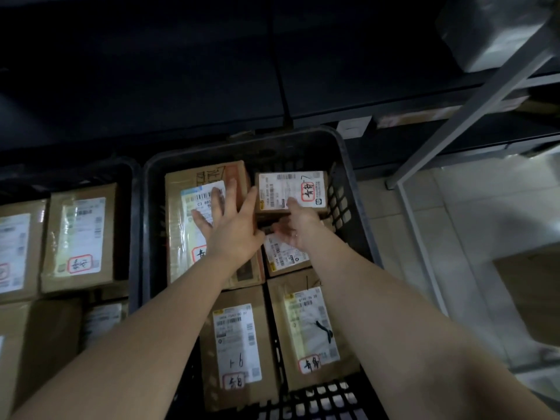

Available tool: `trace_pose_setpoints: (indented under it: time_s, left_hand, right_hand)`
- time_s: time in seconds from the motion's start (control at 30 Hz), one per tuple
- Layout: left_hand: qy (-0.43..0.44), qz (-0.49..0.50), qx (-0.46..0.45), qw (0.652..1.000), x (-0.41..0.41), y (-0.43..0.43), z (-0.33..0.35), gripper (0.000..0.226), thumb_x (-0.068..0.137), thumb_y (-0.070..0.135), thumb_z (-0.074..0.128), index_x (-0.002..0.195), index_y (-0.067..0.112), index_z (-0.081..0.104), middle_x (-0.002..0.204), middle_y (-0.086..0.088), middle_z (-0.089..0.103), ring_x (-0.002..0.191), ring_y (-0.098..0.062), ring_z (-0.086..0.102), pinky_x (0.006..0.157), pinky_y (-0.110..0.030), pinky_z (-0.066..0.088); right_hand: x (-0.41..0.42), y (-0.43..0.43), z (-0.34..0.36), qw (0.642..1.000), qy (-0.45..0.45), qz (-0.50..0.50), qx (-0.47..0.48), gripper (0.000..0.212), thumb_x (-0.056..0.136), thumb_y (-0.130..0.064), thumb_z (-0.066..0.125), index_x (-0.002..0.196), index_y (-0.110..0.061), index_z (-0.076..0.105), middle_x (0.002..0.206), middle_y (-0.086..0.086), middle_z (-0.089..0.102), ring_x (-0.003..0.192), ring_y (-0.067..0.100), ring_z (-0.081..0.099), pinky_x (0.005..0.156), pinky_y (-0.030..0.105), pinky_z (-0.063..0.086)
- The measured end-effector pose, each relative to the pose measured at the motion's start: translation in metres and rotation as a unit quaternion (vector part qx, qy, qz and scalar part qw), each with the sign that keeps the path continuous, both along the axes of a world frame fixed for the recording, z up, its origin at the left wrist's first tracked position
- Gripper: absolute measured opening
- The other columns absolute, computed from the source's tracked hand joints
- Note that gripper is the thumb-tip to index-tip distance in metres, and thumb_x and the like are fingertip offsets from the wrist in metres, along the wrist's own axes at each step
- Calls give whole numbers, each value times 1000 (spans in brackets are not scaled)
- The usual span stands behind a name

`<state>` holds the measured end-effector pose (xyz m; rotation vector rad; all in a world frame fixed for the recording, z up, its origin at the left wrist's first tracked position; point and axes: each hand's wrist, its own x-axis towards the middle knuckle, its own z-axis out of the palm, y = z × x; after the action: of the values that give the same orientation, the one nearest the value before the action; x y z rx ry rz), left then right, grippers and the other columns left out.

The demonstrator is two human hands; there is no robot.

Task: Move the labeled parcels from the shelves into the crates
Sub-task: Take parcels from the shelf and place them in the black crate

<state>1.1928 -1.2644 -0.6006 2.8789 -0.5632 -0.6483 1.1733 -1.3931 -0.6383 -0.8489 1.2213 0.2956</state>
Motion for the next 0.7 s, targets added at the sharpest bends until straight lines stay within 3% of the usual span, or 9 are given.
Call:
trace_pose_setpoints:
  time_s: [0.1,0.13,0.2,0.27,0.3,0.37,0.43,0.53,0.7]
  left_hand:
    - [-2,0,9,1000,1,0,0,84,87,36,56,149,36,0,157,0,-20,143,-30,-19,108,-66,-8]
    - [-3,-2,11,1000,0,0,1,83,87,35,56,149,36,0,157,0,-20,143,-31,-20,108,-67,-8]
    - [-10,-11,17,1000,-1,-1,2,81,88,35,55,149,34,3,157,-2,-20,143,-32,-19,108,-67,-7]
    - [-16,-30,28,999,-2,-3,2,79,87,37,56,149,34,6,156,-5,-21,143,-32,-20,107,-68,-8]
    - [-15,-41,39,998,-3,-3,1,82,86,39,57,149,34,5,156,-5,-23,142,-31,-22,106,-68,-9]
    - [-12,-57,58,997,-4,-1,-1,90,81,44,62,149,36,2,153,-6,-29,141,-32,-25,104,-68,-10]
    - [-6,-68,60,996,-3,1,-2,92,79,41,63,148,37,3,152,-7,-32,140,-32,-28,103,-69,-12]
    - [-5,-88,48,995,2,3,-2,86,79,34,62,148,35,10,153,-7,-29,140,-33,-28,102,-70,-12]
    - [-11,-86,60,994,2,-1,-4,83,81,35,62,148,31,12,153,-6,-30,140,-31,-28,102,-70,-12]
  right_hand:
    - [-7,-2,0,957,4,164,-238,30,98,-31,54,98,-2,64,79,12,66,59,23,63,52,30,53]
    - [-14,-4,1,911,-3,226,-344,28,98,-29,53,94,-4,66,78,10,66,66,24,65,57,32,55]
    - [-27,-8,6,770,-23,357,-529,20,97,-23,51,104,-10,65,97,8,64,92,26,62,77,36,54]
    - [-36,-11,3,631,-43,459,-624,33,93,-17,56,126,-17,57,133,9,48,125,30,41,100,43,41]
    - [-38,-12,1,597,-46,499,-626,47,90,-17,60,136,-21,48,147,10,34,136,33,26,109,49,31]
    - [-35,-12,-6,596,-28,559,-576,73,88,-21,64,149,-29,24,159,9,2,145,39,-2,115,59,15]
    - [-28,-12,-13,600,-6,596,-533,84,91,-20,63,152,-34,7,160,6,-16,144,42,-18,112,61,18]
    - [-18,-15,-16,563,-49,613,-552,80,93,-9,57,153,-32,9,161,7,-13,143,44,-20,110,57,29]
    - [-16,-20,-19,567,-76,616,-541,81,92,1,53,153,-33,12,162,3,-10,144,40,-21,109,54,33]
